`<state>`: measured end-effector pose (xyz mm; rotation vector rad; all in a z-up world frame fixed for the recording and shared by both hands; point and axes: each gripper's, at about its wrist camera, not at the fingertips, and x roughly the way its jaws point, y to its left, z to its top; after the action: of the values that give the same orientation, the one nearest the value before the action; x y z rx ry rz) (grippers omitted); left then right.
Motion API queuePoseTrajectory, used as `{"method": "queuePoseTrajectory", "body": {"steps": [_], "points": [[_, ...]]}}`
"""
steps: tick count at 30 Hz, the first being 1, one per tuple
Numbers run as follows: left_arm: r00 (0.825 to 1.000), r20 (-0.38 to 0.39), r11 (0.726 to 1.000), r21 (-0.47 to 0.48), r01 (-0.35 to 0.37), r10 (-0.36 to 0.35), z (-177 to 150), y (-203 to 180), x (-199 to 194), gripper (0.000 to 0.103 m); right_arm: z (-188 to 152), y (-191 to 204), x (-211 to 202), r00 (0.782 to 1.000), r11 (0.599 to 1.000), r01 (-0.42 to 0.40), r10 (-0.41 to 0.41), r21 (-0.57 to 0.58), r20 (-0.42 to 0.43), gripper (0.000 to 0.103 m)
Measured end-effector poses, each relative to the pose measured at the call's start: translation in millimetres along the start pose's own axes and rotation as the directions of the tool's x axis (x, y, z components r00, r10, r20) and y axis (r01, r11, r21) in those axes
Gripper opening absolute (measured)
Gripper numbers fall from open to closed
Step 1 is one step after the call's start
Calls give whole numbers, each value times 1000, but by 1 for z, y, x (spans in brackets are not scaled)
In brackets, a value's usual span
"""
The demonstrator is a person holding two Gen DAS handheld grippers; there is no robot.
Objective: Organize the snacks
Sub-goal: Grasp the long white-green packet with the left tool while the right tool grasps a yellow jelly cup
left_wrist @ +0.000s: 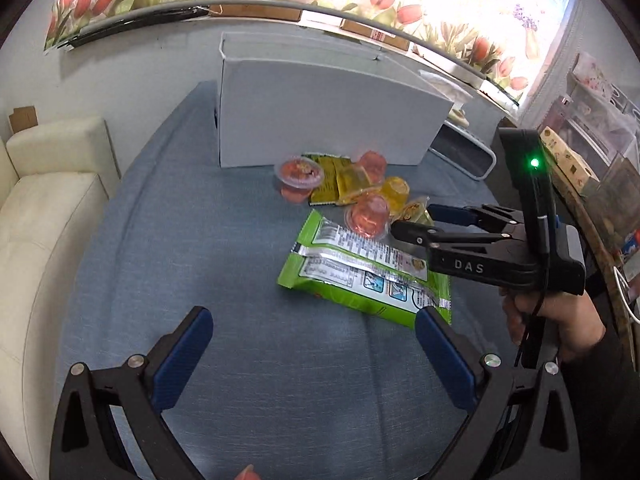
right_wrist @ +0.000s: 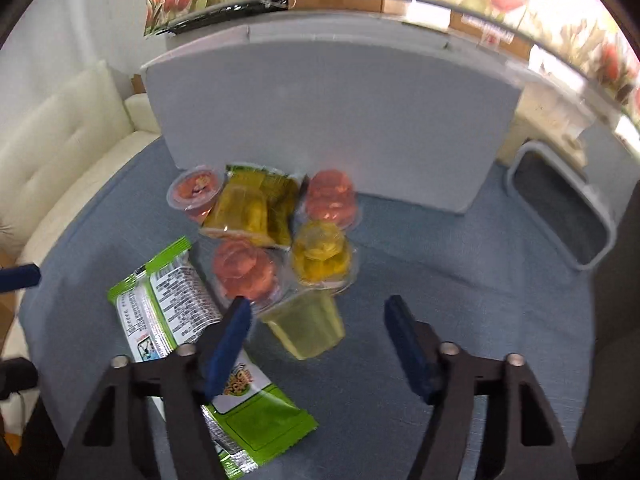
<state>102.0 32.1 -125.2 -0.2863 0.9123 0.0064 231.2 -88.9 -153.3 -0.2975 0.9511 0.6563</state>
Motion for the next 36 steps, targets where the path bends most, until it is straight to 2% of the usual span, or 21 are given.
{"method": "queuePoseTrajectory", "body": {"steps": [1, 2, 7, 10, 14, 17, 18, 21, 23, 25, 27, 31, 32, 34, 35, 36], "points": [[1000, -4, 1000, -2, 1, -1, 0, -1, 1, 103, -1, -1, 2, 1000, 1000, -25, 25, 2, -5, 54], [1000, -7, 1000, -8, -3, 3, 0, -3, 3, 103, -3, 0, 2, 999, 999, -48, 48, 4, -10, 50], [999, -35, 999, -37, 3, -4, 1, -7, 13, 103, -10, -7, -8, 996, 996, -84, 83, 41, 21, 50], [998, -62, 997, -77, -7, 2, 4, -15, 26, 103, -19, -12, -26, 996, 996, -77, 75, 47, 54, 50], [997, -67, 992, -113, -53, 46, 7, -32, 40, 103, -39, -21, -50, 996, 997, -47, 42, 63, 83, 50], [990, -76, 970, -207, -131, 117, 11, -41, 54, 103, -58, -33, -67, 994, 994, -43, 32, 100, 101, 50], [984, -78, 953, -246, -176, 162, 14, -45, 60, 103, -66, -38, -73, 994, 993, -38, 26, 114, 106, 50], [969, -90, 914, -320, -249, 232, 21, -52, 72, 102, -81, -49, -89, 992, 989, -44, 27, 139, 123, 50], [949, -121, 877, -364, -315, 290, 24, -54, 82, 102, -90, -54, -97, 990, 986, -64, 43, 156, 135, 50], [930, -134, 828, -425, -366, 342, 26, -54, 90, 102, -98, -55, -104, 988, 984, -74, 50, 163, 147, 50], [912, -150, 802, -436, -407, 382, 29, -57, 99, 102, -100, -54, -106, 986, 983, -84, 59, 161, 155, 50], [864, -170, 769, -398, -500, 474, 36, -67, 112, 102, -104, -53, -110, 983, 982, -107, 81, 156, 166, 50], [856, -166, 765, -390, -512, 489, 37, -71, 115, 103, -106, -54, -111, 981, 980, -119, 91, 158, 173, 50], [854, -145, 763, -393, -513, 499, 36, -74, 113, 102, -109, -56, -114, 978, 978, -129, 99, 164, 182, 50], [855, -138, 768, -386, -512, 500, 36, -75, 113, 98, -109, -57, -114, 978, 978, -129, 97, 166, 185, 50], [861, -122, 783, -369, -501, 493, 35, -77, 109, 95, -110, -58, -114, 977, 977, -130, 97, 170, 189, 50]]}}
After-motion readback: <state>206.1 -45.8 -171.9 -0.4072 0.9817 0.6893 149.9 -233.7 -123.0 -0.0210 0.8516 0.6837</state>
